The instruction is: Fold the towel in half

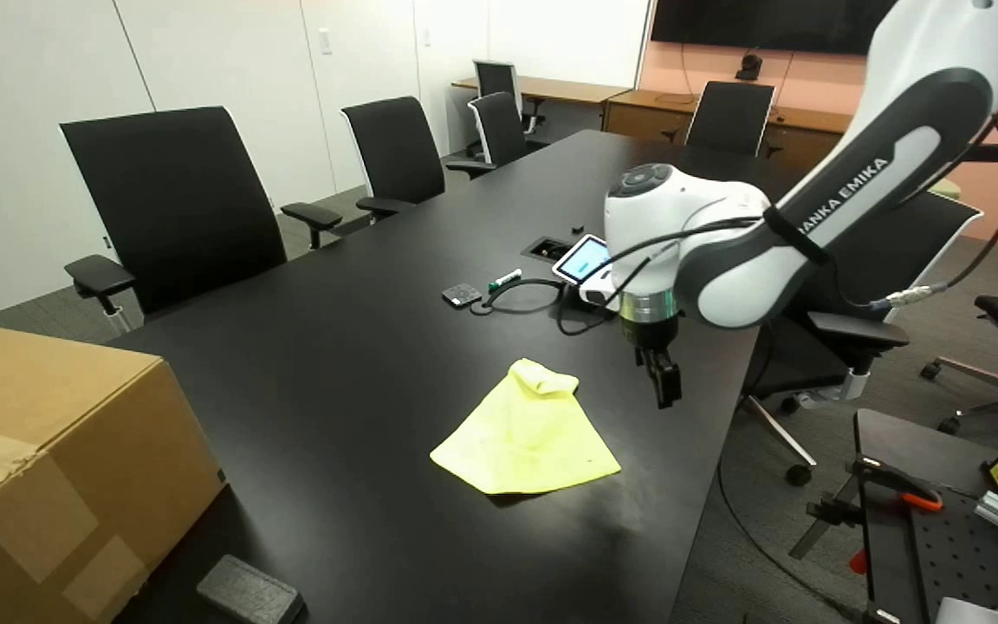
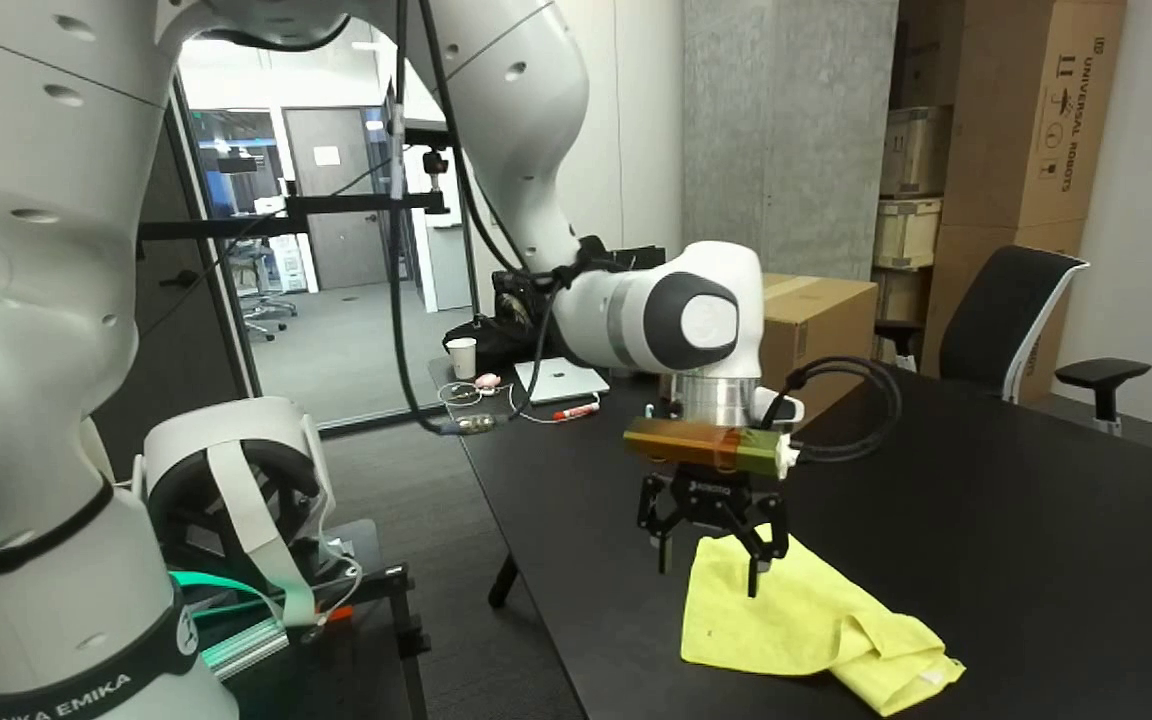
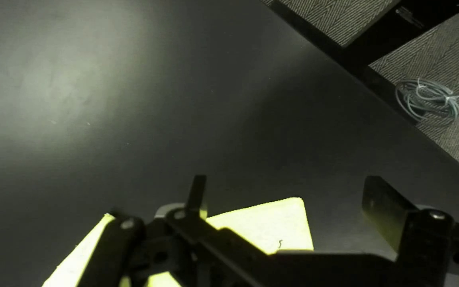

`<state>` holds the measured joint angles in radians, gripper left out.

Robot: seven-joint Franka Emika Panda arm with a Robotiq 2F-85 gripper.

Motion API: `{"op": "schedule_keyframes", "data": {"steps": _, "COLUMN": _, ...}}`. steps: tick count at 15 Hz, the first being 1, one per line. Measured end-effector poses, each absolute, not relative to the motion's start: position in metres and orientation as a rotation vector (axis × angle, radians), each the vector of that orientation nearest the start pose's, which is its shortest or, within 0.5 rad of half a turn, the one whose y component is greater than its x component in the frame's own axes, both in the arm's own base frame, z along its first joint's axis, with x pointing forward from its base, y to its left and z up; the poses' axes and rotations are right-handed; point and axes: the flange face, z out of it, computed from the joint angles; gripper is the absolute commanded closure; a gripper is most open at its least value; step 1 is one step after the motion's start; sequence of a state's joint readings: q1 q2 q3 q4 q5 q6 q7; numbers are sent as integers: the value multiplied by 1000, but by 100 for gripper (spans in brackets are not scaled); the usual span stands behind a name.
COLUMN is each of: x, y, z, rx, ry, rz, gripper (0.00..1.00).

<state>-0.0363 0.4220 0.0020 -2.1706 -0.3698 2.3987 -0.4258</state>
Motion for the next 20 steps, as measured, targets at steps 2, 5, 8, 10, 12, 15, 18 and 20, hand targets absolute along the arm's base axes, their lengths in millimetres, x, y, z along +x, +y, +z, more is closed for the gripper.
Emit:
{"op": "schedule_keyframes", "data": {"steps": 2, "x": 515, "y": -12, "z": 173, "rx": -3074, "ry": -1235, "rz": 272, "gripper": 0}}
{"op": "schedule_keyframes", "data": {"steps": 5, "x": 488, "y": 4, "z": 168, "rx": -3022, "ry": -1328, "rz": 28, "gripper": 0}}
{"op": "schedule_keyframes", "data": {"steps": 8, "x": 484, "y": 20, "z": 168, "rx": -2944, "ry": -1427, "rz": -158, "gripper": 0}}
{"op": "schedule_keyframes", "data": {"steps": 10, "x": 488, "y": 33, "z": 166, "rx": -2899, "ry": -1472, "rz": -198, "gripper": 0}}
{"op": "schedule_keyframes", "data": {"steps": 12, "x": 495, "y": 44, "z": 161, "rx": -2850, "ry": -1489, "rz": -211, "gripper": 0}}
{"op": "schedule_keyframes", "data": {"steps": 15, "x": 511, "y": 57, "z": 147, "rx": -2740, "ry": -1545, "rz": -196, "gripper": 0}}
{"op": "schedule_keyframes", "data": {"steps": 18, "x": 526, "y": 53, "z": 130, "rx": -2644, "ry": -1616, "rz": -133, "gripper": 0}}
{"op": "schedule_keyframes", "data": {"steps": 20, "x": 534, "y": 42, "z": 120, "rx": -2604, "ry": -1648, "rz": -86, "gripper": 0}}
